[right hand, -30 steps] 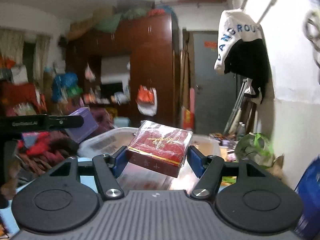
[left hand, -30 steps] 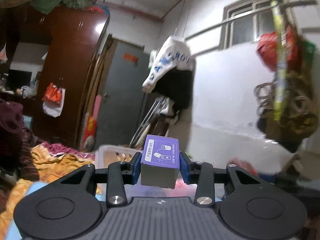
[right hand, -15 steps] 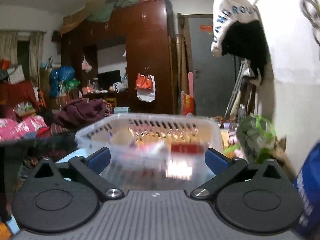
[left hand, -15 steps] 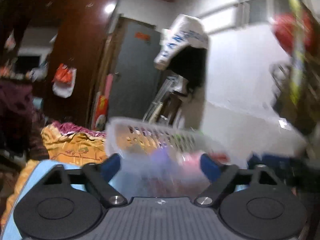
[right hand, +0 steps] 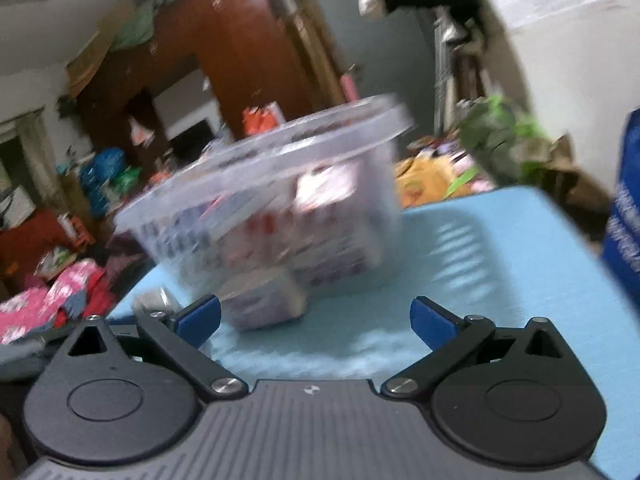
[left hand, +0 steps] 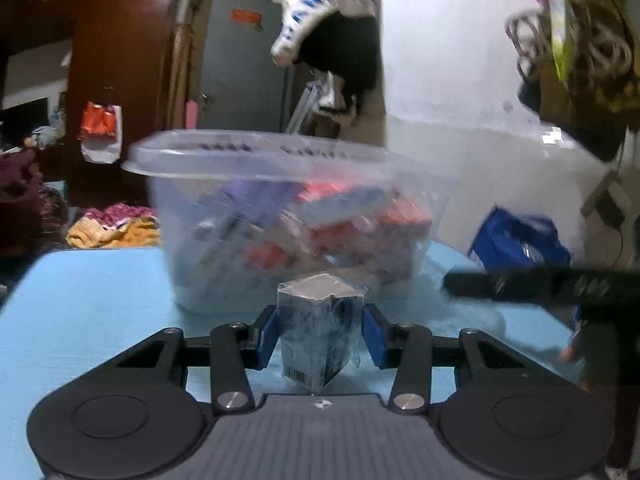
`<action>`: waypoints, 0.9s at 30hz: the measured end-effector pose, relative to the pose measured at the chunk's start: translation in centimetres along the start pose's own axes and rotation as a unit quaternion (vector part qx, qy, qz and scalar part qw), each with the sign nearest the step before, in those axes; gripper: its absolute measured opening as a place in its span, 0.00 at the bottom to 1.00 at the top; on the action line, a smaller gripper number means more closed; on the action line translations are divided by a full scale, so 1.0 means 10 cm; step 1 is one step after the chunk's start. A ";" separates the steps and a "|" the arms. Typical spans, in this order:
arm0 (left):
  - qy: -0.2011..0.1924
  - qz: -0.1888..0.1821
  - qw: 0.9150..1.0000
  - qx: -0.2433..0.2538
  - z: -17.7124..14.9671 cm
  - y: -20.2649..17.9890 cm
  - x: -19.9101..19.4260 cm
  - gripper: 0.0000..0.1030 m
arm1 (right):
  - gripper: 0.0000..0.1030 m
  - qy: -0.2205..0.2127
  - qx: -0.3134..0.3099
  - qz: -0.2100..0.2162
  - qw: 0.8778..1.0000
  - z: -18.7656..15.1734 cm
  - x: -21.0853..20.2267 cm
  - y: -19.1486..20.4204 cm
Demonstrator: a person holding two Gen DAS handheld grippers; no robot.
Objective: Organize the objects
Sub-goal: 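Grasp a plastic-wrapped blue box with the left tool while the right tool grasps a wrapped grey box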
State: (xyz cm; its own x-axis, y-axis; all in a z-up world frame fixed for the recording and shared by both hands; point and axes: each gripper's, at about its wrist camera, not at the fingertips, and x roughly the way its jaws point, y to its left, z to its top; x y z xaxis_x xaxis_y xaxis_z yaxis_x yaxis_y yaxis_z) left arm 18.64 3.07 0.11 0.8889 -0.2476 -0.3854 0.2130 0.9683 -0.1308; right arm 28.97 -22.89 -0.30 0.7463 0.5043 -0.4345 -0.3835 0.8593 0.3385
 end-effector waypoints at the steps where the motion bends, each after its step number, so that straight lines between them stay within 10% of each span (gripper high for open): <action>1: -0.007 0.005 1.000 -0.014 0.01 0.12 -0.07 0.47 | 1.00 0.020 -0.010 0.000 1.000 -0.01 0.09 0.05; 8: -0.038 0.024 0.996 -0.083 0.02 0.67 -0.26 0.48 | 0.98 0.062 -0.146 -0.071 0.985 -0.13 0.54 0.75; 14: -0.051 0.004 0.995 -0.088 0.01 0.67 -0.25 0.48 | 0.63 0.065 -0.141 -0.092 0.984 -0.15 0.59 0.79; 27: -0.071 -0.044 0.992 -0.096 -0.03 0.72 -0.31 0.48 | 0.63 -0.006 -0.101 -0.056 0.993 -0.28 -0.24 0.31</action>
State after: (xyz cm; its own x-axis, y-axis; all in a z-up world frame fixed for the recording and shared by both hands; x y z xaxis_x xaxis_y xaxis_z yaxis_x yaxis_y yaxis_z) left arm 17.34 10.82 0.06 0.9212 -0.3101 -0.2349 0.2231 0.9158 -0.3341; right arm 24.45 -21.21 -0.55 0.7964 0.4052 -0.4489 -0.3983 0.9100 0.1149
